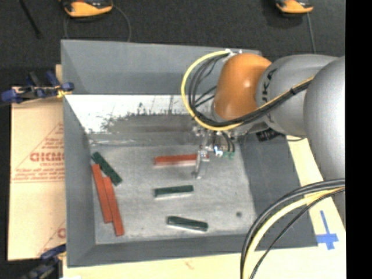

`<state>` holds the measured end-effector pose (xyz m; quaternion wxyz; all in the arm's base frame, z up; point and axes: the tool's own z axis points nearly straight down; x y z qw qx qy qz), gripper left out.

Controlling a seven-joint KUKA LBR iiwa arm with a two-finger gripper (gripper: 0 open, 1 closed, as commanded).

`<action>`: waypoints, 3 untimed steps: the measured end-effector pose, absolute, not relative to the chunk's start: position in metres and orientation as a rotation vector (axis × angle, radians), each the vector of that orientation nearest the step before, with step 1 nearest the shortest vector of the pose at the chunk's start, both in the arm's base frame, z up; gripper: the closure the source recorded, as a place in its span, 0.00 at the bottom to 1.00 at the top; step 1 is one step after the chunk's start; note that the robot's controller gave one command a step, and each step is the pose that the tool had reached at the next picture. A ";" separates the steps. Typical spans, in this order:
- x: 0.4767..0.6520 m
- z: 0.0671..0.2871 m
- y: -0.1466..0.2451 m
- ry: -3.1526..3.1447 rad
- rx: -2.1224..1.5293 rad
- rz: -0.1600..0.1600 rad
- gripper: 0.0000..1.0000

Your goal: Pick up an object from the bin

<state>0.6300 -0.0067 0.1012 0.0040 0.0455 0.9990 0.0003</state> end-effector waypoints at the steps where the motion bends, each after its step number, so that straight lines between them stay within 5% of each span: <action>1: 0.626 0.070 0.008 3.117 0.382 0.003 0.00; 2: 0.627 0.071 0.007 3.114 0.378 0.000 0.00; 3: 0.628 0.072 0.007 3.112 0.376 0.000 1.00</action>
Offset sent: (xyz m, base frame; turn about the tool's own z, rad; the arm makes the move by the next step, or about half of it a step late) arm -0.0047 0.0153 -0.0312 0.1556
